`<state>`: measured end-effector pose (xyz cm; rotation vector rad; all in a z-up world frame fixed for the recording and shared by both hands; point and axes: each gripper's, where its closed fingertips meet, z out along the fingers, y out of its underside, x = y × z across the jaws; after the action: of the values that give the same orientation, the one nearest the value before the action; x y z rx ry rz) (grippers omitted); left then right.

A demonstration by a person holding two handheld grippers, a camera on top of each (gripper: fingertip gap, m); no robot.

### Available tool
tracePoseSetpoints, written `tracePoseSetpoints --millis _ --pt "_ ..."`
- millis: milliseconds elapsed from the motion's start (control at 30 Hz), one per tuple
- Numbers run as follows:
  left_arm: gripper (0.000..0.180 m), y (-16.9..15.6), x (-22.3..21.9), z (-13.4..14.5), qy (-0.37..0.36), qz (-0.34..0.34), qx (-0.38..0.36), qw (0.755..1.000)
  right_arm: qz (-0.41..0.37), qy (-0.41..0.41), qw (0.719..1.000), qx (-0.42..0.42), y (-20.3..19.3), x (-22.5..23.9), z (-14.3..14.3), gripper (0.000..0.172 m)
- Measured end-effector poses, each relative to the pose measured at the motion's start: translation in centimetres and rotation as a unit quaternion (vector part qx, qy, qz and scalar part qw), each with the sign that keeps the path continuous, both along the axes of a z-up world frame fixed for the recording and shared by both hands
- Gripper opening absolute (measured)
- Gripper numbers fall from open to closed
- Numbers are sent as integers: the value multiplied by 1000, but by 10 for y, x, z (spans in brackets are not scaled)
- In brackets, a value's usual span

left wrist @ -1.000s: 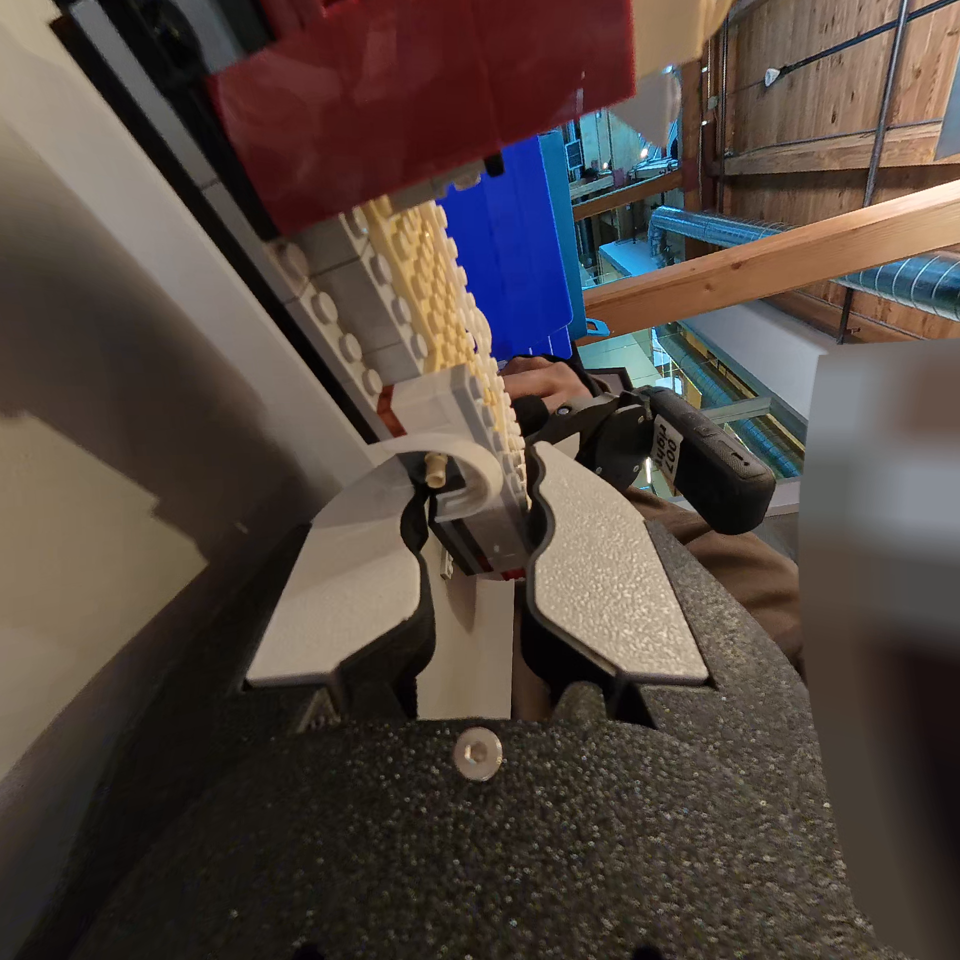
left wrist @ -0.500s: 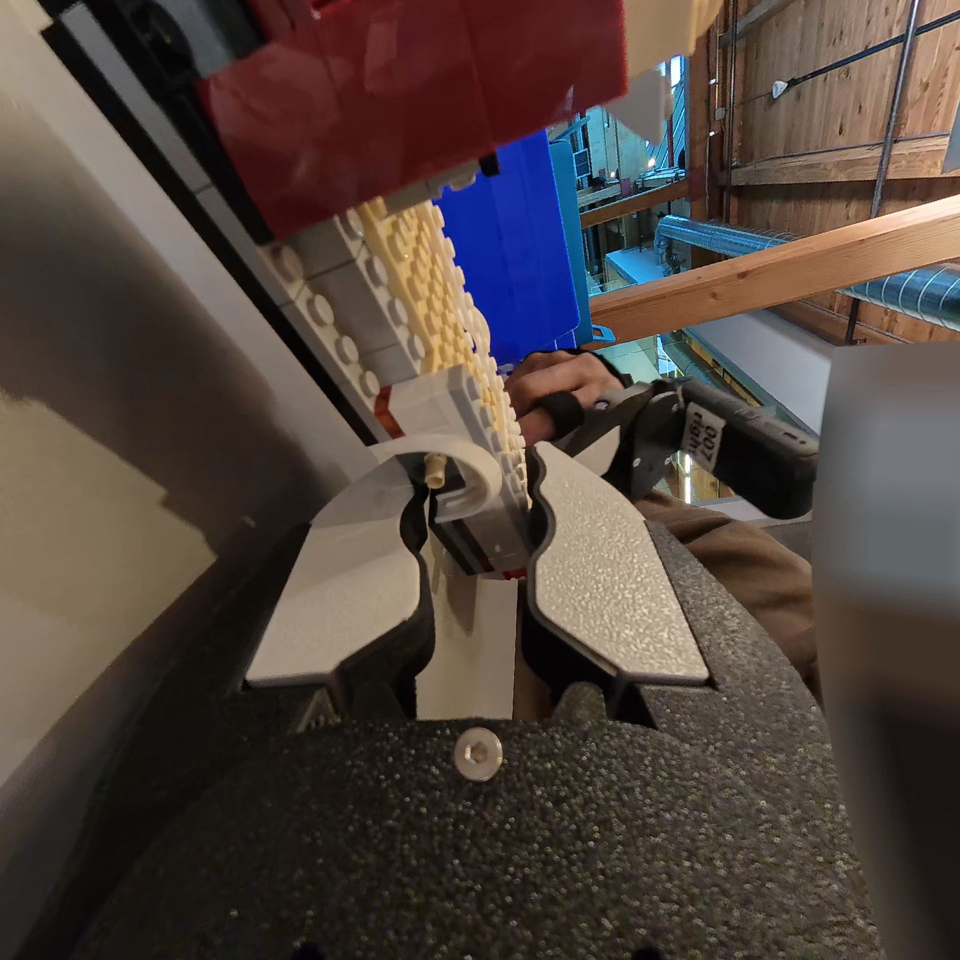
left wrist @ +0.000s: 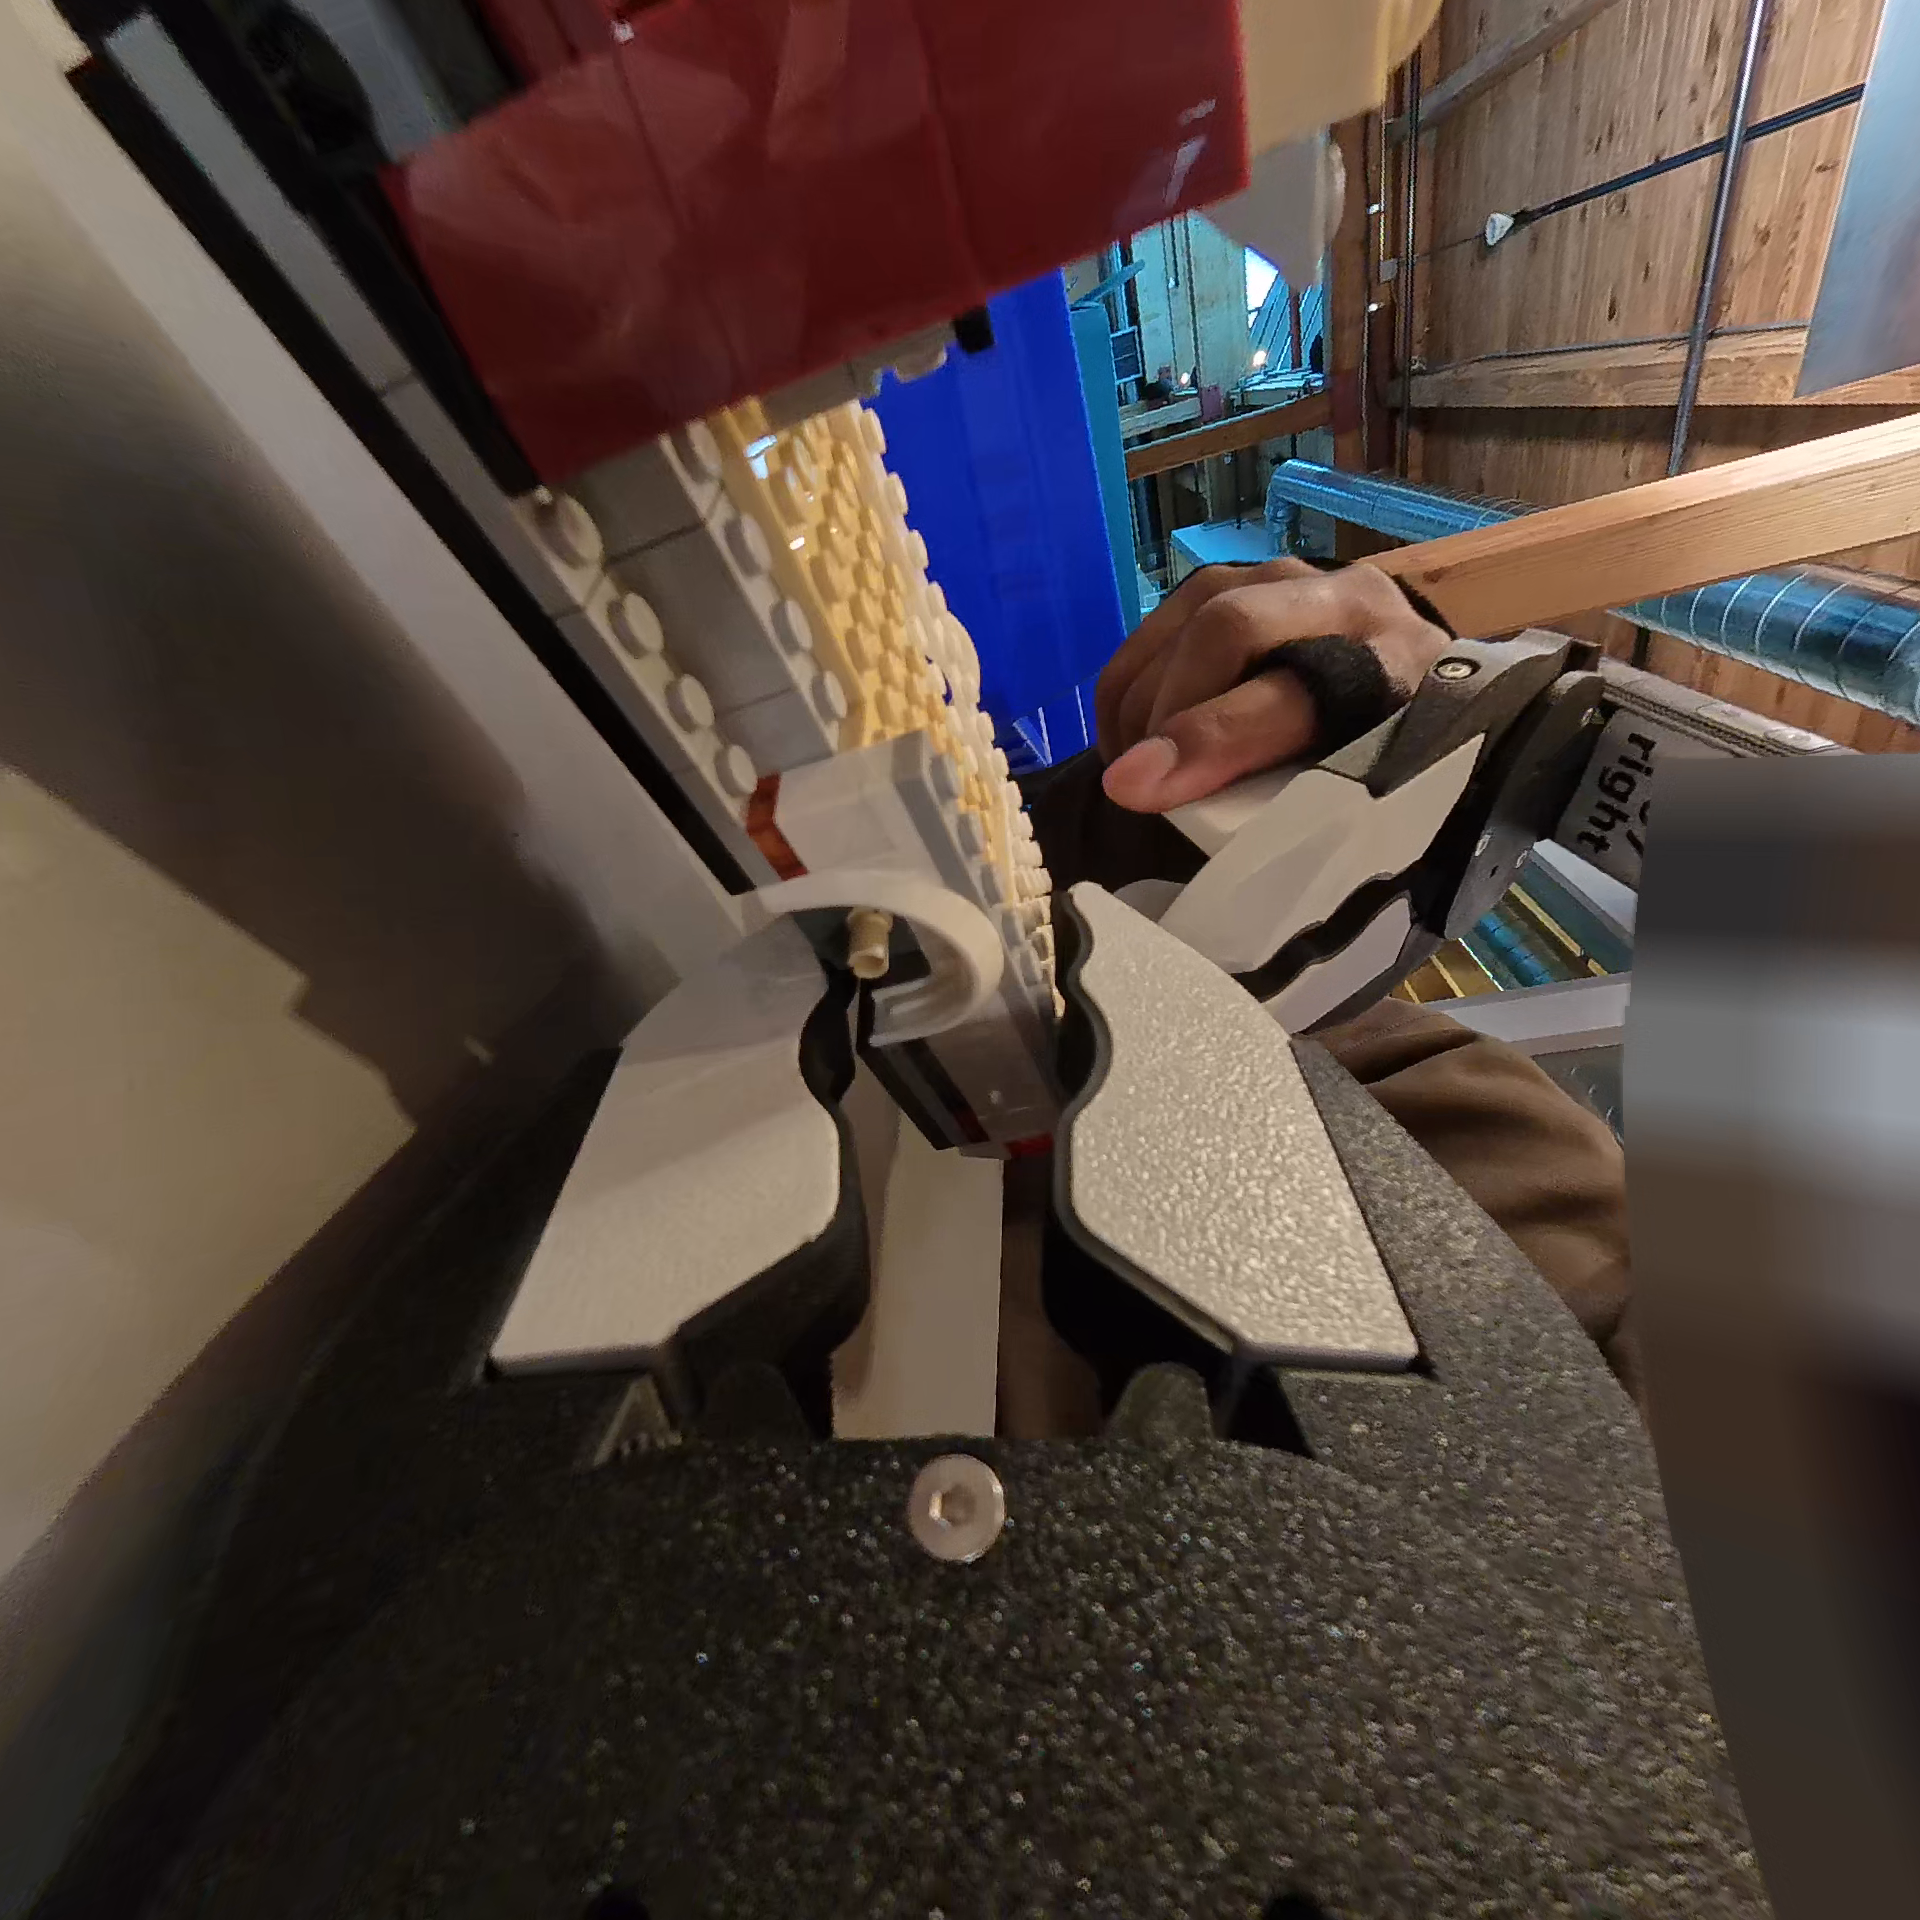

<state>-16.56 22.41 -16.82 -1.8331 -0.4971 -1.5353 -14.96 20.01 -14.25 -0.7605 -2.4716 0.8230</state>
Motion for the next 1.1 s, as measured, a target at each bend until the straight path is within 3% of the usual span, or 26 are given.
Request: tracePoseSetpoints --millis 1100 --pt "37 -2 1 1 -3 -5 4 1000 -3 1 1000 9 8 -6 -7 13"
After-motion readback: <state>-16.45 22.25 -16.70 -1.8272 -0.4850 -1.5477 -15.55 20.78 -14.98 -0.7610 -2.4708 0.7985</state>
